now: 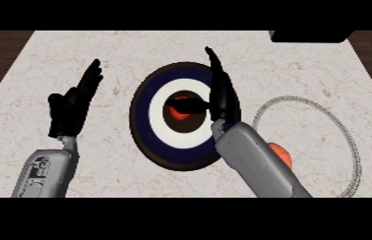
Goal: Pick the tomato from the placemat and place it in the plate
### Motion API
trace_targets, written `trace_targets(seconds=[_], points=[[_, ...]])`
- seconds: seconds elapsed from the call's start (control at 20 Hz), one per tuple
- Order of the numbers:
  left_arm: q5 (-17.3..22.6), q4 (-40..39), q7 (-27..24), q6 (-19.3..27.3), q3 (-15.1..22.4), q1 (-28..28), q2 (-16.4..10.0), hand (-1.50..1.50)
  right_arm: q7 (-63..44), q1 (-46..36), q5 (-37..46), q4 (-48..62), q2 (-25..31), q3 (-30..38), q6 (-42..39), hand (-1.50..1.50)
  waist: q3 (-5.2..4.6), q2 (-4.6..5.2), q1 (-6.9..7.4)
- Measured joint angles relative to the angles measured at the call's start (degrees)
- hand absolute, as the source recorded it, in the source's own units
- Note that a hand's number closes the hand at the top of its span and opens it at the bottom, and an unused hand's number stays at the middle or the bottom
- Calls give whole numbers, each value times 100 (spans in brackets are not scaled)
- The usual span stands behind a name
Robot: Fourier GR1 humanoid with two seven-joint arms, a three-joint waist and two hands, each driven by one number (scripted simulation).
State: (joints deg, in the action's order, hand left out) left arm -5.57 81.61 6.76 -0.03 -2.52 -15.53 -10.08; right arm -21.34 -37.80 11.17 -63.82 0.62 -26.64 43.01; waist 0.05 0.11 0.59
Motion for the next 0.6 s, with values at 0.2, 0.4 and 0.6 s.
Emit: trace_targets(seconds=[0.2,0.4,0.6], points=[[-14,184,38,-3,-42,171,-69,0,211,575,-257,-606,304,470,151,-150,-1,-22,-71],[-42,238,40,30,-48,232,-42,0,503,1460,-590,-1460,722,808,-11,-150,-2,-29,-116],[-69,183,-38,12,-73,249,-53,0,813,2450,-1010,-2329,1199,1120,-461,-150,-3,-26,-135]])
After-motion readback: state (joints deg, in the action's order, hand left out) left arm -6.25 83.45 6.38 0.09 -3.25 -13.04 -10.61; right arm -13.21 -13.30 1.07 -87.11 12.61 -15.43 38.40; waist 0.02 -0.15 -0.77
